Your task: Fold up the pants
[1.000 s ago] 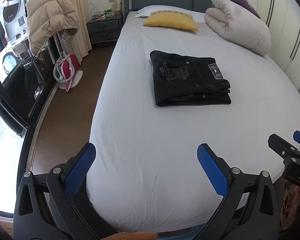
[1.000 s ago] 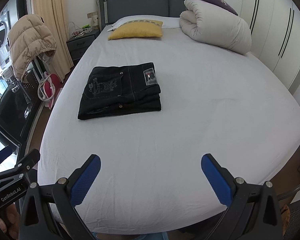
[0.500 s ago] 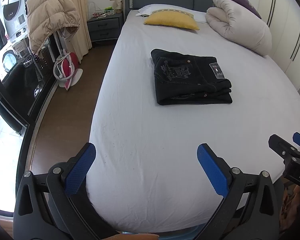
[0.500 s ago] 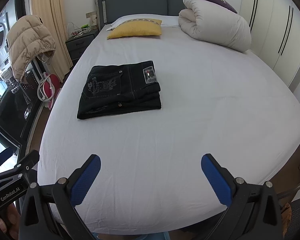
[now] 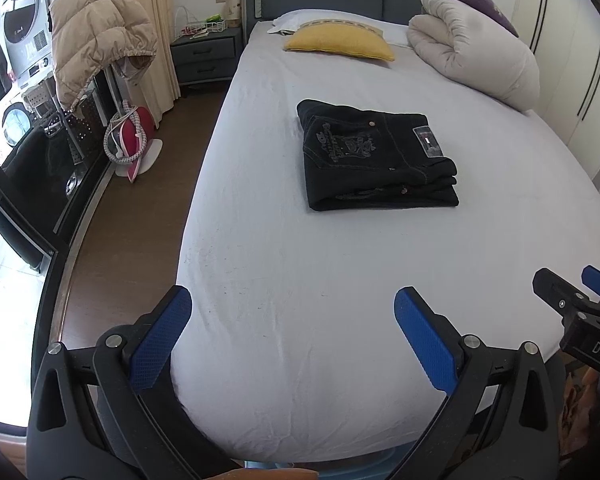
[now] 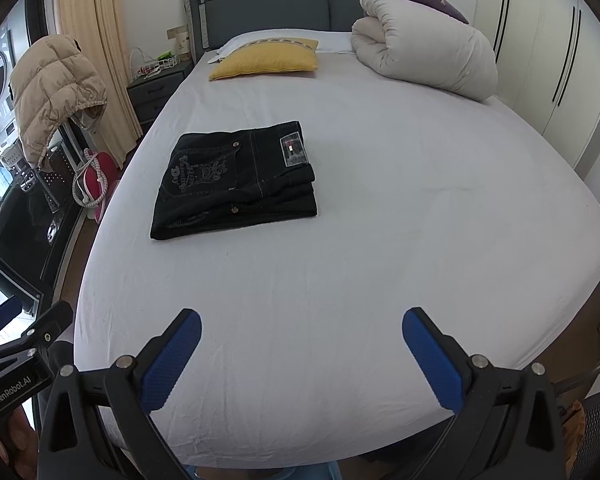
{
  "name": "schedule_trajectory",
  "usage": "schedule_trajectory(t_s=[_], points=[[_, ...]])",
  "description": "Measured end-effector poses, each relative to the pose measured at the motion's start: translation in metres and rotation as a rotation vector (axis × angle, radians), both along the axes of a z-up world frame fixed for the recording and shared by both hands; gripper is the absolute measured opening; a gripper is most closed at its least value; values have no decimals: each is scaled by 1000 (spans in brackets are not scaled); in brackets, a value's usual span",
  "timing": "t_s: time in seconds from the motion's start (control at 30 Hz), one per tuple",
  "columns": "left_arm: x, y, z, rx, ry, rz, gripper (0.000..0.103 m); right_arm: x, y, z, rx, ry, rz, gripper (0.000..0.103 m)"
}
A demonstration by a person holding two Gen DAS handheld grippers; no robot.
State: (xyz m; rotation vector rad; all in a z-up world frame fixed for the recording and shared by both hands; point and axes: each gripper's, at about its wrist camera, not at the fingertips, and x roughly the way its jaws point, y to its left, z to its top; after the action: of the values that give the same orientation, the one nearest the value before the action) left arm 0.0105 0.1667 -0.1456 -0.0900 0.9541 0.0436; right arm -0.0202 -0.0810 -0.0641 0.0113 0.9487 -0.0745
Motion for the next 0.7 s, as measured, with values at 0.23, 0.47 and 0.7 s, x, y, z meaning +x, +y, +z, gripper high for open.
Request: schedule_trajectory(t_s=[0.23,0.47,0.7], points=[[-1,-2,-1,-1,9,4,103,-2,-2,2,-4,-4,-10,103],[-1,0,-3,-7,18,5,103,-1,-2,2,-4,3,-8,103],[-1,1,-3,-6,19,5,103,0,-2,2,-4,3,-4,103]])
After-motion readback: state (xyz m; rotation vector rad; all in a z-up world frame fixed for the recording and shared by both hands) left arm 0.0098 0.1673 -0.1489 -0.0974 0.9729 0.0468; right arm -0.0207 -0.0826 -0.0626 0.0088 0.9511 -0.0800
